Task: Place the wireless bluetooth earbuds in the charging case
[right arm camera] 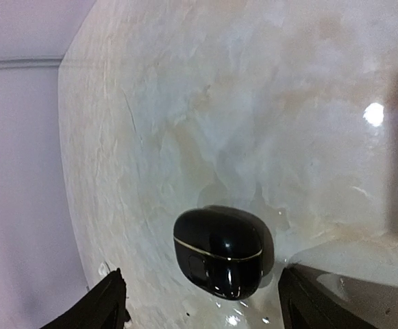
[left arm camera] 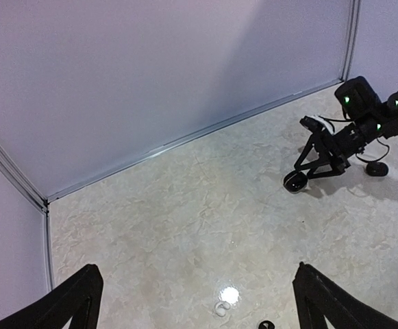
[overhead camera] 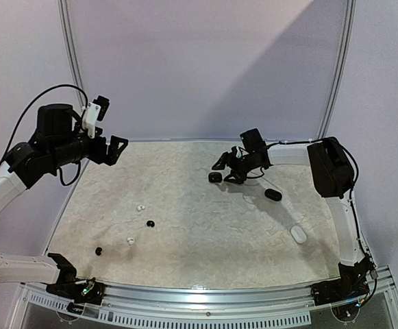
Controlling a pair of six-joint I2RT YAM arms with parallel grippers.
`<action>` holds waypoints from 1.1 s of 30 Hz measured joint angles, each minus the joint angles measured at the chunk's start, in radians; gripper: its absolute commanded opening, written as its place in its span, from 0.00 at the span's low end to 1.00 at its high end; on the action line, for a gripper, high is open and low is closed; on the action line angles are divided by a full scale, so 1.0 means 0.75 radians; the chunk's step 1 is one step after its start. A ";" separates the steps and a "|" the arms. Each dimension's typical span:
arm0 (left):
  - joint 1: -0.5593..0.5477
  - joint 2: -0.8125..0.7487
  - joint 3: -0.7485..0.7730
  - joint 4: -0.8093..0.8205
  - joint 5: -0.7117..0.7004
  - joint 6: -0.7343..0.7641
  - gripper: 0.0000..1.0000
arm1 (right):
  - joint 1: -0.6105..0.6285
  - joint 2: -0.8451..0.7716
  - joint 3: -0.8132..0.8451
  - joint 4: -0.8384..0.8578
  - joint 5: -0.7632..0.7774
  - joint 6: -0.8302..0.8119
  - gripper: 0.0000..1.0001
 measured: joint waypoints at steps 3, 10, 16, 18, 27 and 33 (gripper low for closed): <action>0.000 -0.002 -0.010 0.008 0.002 0.000 0.99 | -0.005 0.000 0.097 -0.148 0.050 -0.087 0.99; 0.017 -0.002 -0.024 0.029 0.024 0.001 0.99 | -0.011 -0.100 0.282 -0.535 0.258 -0.456 0.99; 0.021 -0.003 -0.057 0.061 0.078 0.015 0.99 | -0.012 -0.505 0.006 -0.782 0.578 -1.085 0.99; 0.024 -0.003 -0.073 0.063 0.116 0.015 0.99 | -0.014 -0.542 0.004 -0.929 0.669 -1.298 0.99; 0.046 0.015 -0.117 0.121 0.243 0.016 0.99 | -0.078 -0.395 -0.061 -1.282 0.786 -1.814 0.99; 0.048 0.069 -0.129 0.129 0.328 0.058 0.99 | -0.150 -0.367 -0.071 -1.238 0.755 -1.922 0.93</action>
